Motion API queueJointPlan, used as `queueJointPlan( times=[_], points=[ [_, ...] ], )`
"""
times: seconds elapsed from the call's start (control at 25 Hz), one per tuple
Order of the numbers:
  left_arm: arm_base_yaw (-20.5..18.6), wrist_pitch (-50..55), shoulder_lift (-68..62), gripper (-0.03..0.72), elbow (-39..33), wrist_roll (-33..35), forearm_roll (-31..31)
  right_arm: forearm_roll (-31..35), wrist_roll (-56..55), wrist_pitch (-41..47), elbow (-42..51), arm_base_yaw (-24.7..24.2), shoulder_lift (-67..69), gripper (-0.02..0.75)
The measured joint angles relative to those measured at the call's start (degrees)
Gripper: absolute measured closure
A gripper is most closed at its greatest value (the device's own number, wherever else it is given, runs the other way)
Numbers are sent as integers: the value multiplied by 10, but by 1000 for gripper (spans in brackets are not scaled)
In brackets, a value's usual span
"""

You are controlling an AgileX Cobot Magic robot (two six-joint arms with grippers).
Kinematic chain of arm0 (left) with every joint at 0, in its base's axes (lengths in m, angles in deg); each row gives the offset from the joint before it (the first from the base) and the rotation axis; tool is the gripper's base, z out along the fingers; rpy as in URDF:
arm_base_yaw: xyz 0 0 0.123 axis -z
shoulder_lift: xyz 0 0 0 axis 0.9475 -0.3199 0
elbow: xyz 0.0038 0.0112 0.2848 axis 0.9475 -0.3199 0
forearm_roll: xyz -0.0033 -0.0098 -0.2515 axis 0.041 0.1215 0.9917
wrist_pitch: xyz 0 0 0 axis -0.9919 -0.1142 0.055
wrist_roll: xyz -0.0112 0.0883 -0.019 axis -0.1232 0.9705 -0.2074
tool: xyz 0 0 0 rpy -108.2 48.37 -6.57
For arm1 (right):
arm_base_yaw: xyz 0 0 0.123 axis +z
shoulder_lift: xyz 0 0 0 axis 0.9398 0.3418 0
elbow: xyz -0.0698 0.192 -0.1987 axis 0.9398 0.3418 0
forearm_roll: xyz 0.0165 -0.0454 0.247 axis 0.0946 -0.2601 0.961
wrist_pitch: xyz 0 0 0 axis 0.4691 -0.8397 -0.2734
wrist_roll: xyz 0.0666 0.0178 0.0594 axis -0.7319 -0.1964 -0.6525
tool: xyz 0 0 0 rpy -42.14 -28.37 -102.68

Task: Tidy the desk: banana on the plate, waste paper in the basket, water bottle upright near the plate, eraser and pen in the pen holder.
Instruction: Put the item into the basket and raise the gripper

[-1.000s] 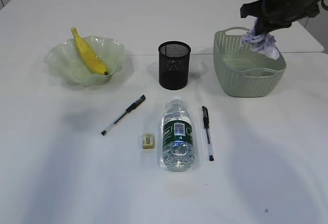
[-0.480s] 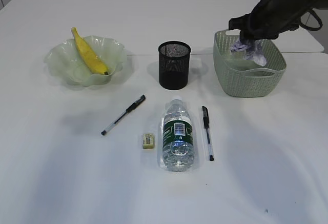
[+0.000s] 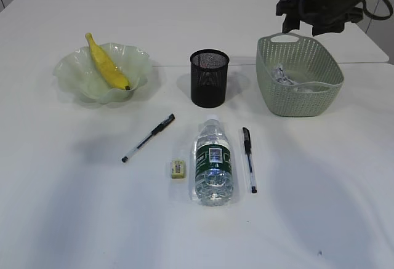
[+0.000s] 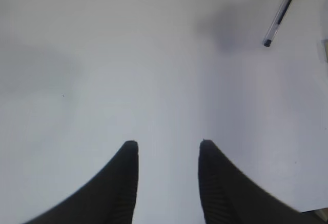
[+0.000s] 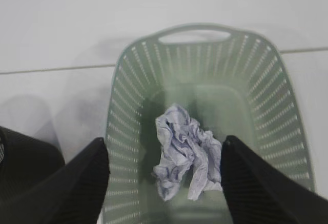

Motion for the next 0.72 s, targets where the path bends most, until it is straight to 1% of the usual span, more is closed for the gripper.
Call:
queueJointPlan(
  times=[0.16,0.36,0.56,0.72],
  points=[
    [0,0,0,412,0,0,0,8,0,91,-17,0,-23,231],
    [0,0,0,412,0,0,0,14,14,177,-19,0,-47,231],
    [0,1,0,412,0,0,0,64,61,259,-19,0,-69,232],
    [0,2,0,412,0,0,0,90,84,314,-19,19,-82,247]
  ],
)
